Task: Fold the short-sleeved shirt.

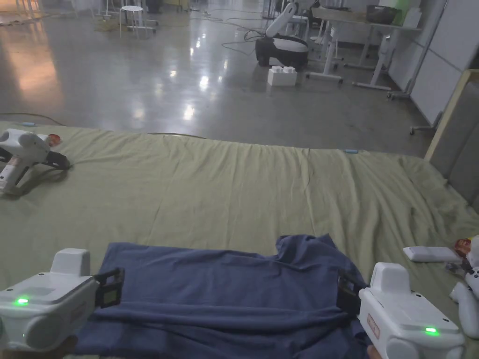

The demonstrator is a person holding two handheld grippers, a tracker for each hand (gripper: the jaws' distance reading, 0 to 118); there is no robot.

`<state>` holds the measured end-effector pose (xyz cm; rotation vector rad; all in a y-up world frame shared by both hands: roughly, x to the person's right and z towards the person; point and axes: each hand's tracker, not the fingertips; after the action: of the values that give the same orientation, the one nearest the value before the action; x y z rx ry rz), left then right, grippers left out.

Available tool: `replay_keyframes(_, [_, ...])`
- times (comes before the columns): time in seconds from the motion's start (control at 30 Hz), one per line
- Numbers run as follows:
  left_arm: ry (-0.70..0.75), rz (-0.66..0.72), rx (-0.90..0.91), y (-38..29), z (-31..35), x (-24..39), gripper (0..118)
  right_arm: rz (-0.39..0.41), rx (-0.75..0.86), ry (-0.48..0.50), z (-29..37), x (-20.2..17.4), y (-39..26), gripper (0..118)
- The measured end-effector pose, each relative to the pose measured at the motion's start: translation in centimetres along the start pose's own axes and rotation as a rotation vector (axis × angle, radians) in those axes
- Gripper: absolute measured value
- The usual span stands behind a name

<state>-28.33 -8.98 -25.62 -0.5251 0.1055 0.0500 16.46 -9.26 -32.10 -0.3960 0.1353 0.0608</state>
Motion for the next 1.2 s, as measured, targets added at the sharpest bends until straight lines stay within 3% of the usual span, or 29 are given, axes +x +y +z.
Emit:
replay_keyframes(0.07, [0.007,-0.013,0.105,0.1,2.1,1.2,65,-0.017,0.101,-0.009,2.0,-1.4,0.4,63])
replay_keyframes(0.17, [0.043,-0.050,0.254,0.1,4.9,2.9,46,-0.019,0.246,-0.031,5.2,-3.2,0.8,61])
replay_keyframes(0.23, [0.060,-0.042,0.339,-0.2,6.1,3.3,27,-0.019,0.309,-0.032,6.9,-4.3,1.0,40])
replay_keyframes(0.3, [0.066,-0.010,0.409,-0.3,7.8,3.9,9,-0.027,0.352,-0.035,8.4,-5.0,1.1,1])
replay_keyframes(0.4, [0.070,0.003,0.437,-0.7,9.1,4.3,0,-0.053,0.370,-0.027,9.9,-5.6,1.3,0])
replay_keyframes(0.47, [0.066,0.003,0.437,-1.0,9.8,4.3,0,-0.072,0.373,-0.024,10.3,-5.7,1.3,0])
replay_keyframes(0.7, [0.078,0.075,0.321,-3.6,8.8,1.9,0,-0.029,0.360,-0.044,10.7,-6.1,0.8,0])
replay_keyframes(1.07, [0.050,0.123,-0.207,-5.2,-1.1,-6.7,1,0.011,0.255,-0.033,9.1,-5.2,-1.1,0])
replay_keyframes(1.13, [0.061,0.122,-0.277,-5.4,-2.9,-7.6,20,0.009,0.239,-0.033,8.8,-4.8,-1.6,0])
replay_keyframes(1.2, [0.052,0.095,-0.373,-5.5,-3.9,-7.2,59,0.005,0.217,-0.037,8.5,-4.6,-1.9,0])
